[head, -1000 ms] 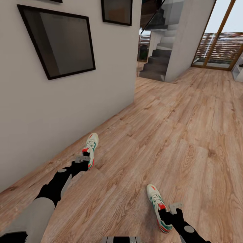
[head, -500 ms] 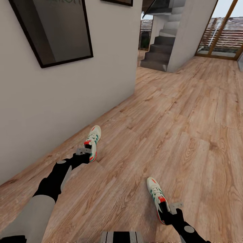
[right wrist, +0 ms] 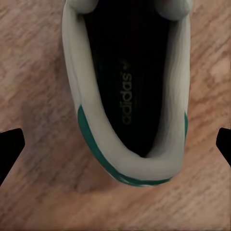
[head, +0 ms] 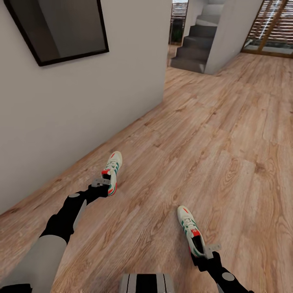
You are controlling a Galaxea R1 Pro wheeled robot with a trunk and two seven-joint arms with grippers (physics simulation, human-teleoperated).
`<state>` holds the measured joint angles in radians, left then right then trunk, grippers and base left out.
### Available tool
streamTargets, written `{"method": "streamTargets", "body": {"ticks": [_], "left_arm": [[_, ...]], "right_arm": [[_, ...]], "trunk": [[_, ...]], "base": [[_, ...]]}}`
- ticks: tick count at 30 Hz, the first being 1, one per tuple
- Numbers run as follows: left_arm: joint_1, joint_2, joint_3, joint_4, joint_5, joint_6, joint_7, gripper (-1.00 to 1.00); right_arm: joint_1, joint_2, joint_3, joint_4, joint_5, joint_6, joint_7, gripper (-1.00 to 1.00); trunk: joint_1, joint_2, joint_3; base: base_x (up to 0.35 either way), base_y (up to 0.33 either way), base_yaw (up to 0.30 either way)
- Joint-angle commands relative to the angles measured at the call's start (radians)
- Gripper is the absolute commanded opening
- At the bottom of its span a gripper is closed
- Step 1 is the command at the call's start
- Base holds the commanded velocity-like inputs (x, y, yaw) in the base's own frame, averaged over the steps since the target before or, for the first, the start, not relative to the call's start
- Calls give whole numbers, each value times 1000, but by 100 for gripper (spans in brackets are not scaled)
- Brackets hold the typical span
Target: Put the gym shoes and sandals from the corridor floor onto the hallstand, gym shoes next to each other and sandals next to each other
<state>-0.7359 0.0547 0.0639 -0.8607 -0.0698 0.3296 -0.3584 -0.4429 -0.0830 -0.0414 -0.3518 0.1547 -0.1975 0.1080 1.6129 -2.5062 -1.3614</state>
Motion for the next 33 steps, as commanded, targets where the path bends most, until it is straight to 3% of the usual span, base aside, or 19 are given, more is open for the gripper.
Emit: {"method": "streamTargets", "body": {"ticks": [1, 6, 11, 14, 21, 33], "left_arm": [[0, -1, 4, -1, -7, 4, -8, -100], [0, -1, 4, 1, -7, 3, -9, -100], [1, -1, 3, 2, -7, 3, -10, -100], [1, -1, 4, 3, -7, 3, -10, -100], [1, -1, 4, 5, -7, 2, -10, -100], [2, -8, 4, 6, -7, 1, -10, -100]], "right_arm": [[0, 0, -5, 0, 8, -3, 4, 100], [0, -1, -5, 4, 8, -26, 4, 100], [0, -2, -5, 64, 8, -169, 2, 100], [0, -3, -6, 85, 8, -213, -23, 100], [0, -3, -6, 92, 8, -227, -61, 100], [0, -3, -5, 94, 8, -229, -67, 100]], "trunk": [[0, -1, -5], [2, -2, -28], [2, -2, -29], [2, -2, -29], [2, -2, -29], [8, -5, -75]], "base": [[0, 0, 0], [0, 0, 0], [0, 0, 0], [0, 0, 0], [0, 0, 0], [0, 0, 0]]}}
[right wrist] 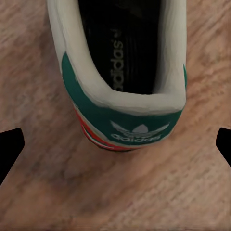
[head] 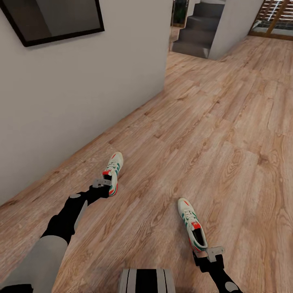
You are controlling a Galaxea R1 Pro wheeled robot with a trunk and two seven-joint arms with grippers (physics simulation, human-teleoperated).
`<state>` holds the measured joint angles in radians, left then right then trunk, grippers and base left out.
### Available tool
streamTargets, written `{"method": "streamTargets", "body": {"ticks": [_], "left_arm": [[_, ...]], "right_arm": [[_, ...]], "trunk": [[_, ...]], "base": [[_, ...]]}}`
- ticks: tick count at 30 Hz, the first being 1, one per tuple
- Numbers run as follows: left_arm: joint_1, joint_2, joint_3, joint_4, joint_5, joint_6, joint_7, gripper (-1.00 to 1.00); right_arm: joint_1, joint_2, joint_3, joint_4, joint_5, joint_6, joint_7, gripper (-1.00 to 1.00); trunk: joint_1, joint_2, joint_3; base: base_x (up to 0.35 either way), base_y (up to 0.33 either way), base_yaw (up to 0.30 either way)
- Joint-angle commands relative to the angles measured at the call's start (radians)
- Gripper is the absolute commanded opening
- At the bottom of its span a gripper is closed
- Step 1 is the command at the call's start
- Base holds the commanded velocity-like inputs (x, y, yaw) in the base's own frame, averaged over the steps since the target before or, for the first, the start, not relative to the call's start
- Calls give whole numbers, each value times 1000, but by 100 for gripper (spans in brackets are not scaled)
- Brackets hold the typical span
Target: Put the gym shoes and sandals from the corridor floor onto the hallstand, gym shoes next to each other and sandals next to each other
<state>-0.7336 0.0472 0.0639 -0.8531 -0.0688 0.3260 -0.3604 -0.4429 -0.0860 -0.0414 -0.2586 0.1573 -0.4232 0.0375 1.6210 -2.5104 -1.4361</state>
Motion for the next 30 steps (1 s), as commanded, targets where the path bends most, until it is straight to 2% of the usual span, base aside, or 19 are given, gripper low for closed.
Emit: {"method": "streamTargets", "body": {"ticks": [1, 15, 30], "left_arm": [[0, -3, 4, -2, -8, 4, -8, -100], [0, -7, 4, 0, -8, 2, -6, -100], [0, -7, 4, 1, -7, 1, -6, -100]], "right_arm": [[0, 0, -5, 1, 5, -3, 4, 100], [0, 0, -5, 1, 5, -3, 4, 100], [0, 0, -5, 0, 5, -3, 4, 100]], "trunk": [[0, -1, -5], [1, -1, -8], [1, -1, -8]], "base": [[0, 0, 0], [0, 0, 0], [82, 0, 0]]}}
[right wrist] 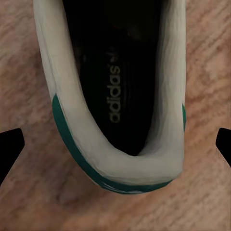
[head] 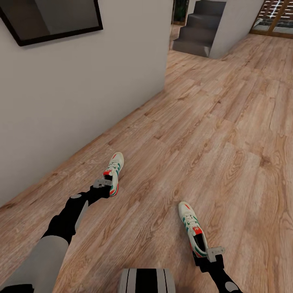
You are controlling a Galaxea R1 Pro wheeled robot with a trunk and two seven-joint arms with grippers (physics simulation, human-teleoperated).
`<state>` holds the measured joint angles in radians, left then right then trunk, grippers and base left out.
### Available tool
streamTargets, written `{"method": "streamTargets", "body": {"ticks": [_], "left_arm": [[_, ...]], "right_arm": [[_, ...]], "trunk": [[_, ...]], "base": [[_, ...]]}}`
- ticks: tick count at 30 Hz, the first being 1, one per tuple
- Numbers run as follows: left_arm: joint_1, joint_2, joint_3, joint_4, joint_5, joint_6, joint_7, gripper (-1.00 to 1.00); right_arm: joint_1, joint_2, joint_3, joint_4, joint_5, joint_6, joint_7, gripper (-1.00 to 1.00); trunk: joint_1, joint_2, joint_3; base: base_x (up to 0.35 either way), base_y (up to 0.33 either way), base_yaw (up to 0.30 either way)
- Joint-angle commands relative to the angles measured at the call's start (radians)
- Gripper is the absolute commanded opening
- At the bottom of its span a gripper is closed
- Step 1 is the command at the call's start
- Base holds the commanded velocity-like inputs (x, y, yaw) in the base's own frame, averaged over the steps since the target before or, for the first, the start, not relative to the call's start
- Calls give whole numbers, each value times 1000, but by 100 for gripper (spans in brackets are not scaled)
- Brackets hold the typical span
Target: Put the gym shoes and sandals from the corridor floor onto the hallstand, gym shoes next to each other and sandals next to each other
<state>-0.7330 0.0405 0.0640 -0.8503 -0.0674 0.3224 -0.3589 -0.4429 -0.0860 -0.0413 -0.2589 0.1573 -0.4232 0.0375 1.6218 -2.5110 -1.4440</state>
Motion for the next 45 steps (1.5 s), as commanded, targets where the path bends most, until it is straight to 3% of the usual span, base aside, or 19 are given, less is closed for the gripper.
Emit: {"method": "streamTargets", "body": {"ticks": [1, 14, 15, 45], "left_arm": [[0, -1, 4, -1, -8, 4, -8, -100], [0, -1, 4, -1, -8, 4, -9, -100], [0, -1, 4, -1, -8, 4, -9, -100], [24, 3, 8, -1, -9, 1, -14, -100]], "right_arm": [[0, 0, -5, 0, 5, -3, 4, 100], [0, 0, -5, 1, 5, -3, 5, 100], [0, 0, -5, 1, 6, -3, 5, -100], [0, 0, -2, 2, 7, -2, 8, -100]], "trunk": [[0, 0, -1], [0, 0, -1], [0, 0, -1], [-1, 0, 3]], "base": [[7, 0, 0], [19, 0, 0], [15, 0, 0], [1, 0, 0]]}}
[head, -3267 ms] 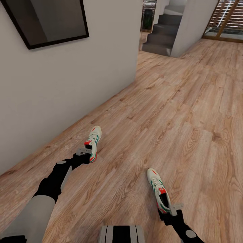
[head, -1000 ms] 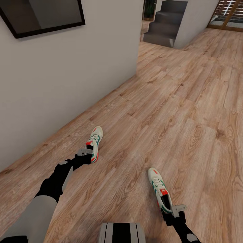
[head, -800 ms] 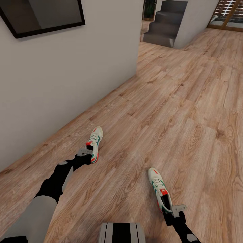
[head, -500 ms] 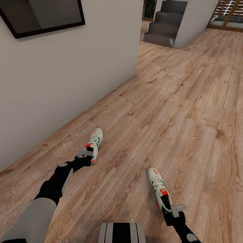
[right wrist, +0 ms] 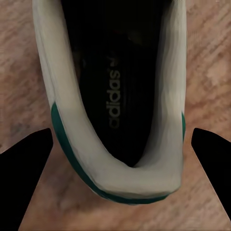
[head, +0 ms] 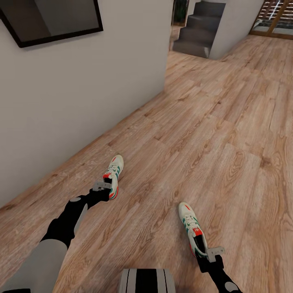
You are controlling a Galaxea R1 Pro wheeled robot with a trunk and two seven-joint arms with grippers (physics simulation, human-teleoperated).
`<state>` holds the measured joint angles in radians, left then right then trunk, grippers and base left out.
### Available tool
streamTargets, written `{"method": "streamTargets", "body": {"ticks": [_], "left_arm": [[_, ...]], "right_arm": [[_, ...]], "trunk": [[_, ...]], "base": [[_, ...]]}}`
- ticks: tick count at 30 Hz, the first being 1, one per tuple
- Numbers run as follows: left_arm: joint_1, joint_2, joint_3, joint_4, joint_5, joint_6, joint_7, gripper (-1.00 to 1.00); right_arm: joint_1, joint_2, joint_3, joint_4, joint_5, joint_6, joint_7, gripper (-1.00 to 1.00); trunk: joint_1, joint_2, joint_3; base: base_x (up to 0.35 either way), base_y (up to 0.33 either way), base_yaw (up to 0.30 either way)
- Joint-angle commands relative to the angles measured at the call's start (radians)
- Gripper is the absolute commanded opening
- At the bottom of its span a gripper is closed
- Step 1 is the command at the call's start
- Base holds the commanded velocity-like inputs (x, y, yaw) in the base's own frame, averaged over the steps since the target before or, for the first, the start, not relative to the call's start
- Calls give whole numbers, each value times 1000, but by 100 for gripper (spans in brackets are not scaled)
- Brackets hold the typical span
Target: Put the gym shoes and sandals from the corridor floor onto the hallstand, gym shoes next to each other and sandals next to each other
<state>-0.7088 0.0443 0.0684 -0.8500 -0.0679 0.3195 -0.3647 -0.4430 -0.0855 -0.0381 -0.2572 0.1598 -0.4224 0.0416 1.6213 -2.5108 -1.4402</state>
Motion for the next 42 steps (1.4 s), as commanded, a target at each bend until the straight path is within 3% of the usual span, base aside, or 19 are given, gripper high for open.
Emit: {"method": "streamTargets", "body": {"ticks": [1, 13, 14, 16, 22, 30, 38, 42], "left_arm": [[5, 0, 4, -1, -9, 4, -8, -100], [94, 9, 10, -1, -13, -14, 0, -100], [148, 12, 16, 0, -15, -85, 8, -100], [182, 12, 25, 0, -17, -114, 12, -100], [313, 18, 131, 41, -21, -267, 55, -100], [390, 21, 191, 127, -23, -415, 108, -100], [415, 24, 205, 251, -23, -557, 187, -100], [424, 34, 206, 336, -19, -620, 234, -100]], "right_arm": [[0, 0, -5, 1, 4, -4, 4, -100], [0, 0, -6, 0, 3, -4, 2, -100], [0, 0, -6, 0, 3, -4, 1, -100], [0, 0, -6, 0, 3, -5, 0, -100], [0, 0, -7, 19, 2, -5, 0, -100], [0, 0, -8, 45, 1, -6, 0, -100], [6, 0, -9, 60, 1, -18, 0, -100], [23, 0, -9, 85, 1, -81, 0, -100]], "trunk": [[-1, 0, 3], [-6, 3, 50], [-6, 3, 54], [-7, 4, 61], [-10, 5, 87], [-14, 7, 129], [-17, 9, 171], [-19, 10, 192]], "base": [[0, 0, 0], [0, 0, 0], [0, 0, 0], [0, 0, 0], [0, 0, -39], [0, 0, -125], [0, 0, -147], [0, 0, -173]]}}
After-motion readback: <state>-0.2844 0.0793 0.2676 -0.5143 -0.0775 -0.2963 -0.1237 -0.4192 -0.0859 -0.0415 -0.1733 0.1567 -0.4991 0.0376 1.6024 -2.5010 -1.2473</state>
